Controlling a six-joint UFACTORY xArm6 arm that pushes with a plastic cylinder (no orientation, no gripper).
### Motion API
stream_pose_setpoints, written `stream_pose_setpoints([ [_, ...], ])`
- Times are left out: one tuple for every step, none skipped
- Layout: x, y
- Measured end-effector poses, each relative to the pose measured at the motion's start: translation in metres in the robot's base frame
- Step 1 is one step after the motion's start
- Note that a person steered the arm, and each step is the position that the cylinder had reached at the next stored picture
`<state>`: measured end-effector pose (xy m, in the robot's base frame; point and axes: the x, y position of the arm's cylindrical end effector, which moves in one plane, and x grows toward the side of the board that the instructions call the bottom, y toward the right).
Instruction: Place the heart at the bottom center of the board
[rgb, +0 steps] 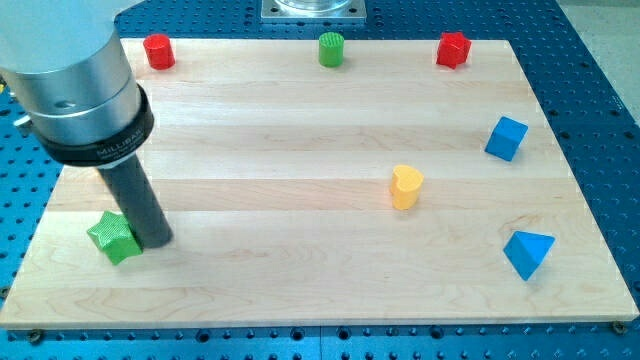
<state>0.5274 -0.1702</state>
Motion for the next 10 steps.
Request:
stream_pose_setpoints([
  [0.007, -0.032],
  [0.015, -0.053],
  [0.015, 0.004],
  [0.006, 0.050],
  [-0.007, 0.096],
  [-0.031, 0.156],
  [-0.061, 0.199],
  [-0.083, 0.249],
  [-0.093, 0.312],
  [-0.075, 0.341],
])
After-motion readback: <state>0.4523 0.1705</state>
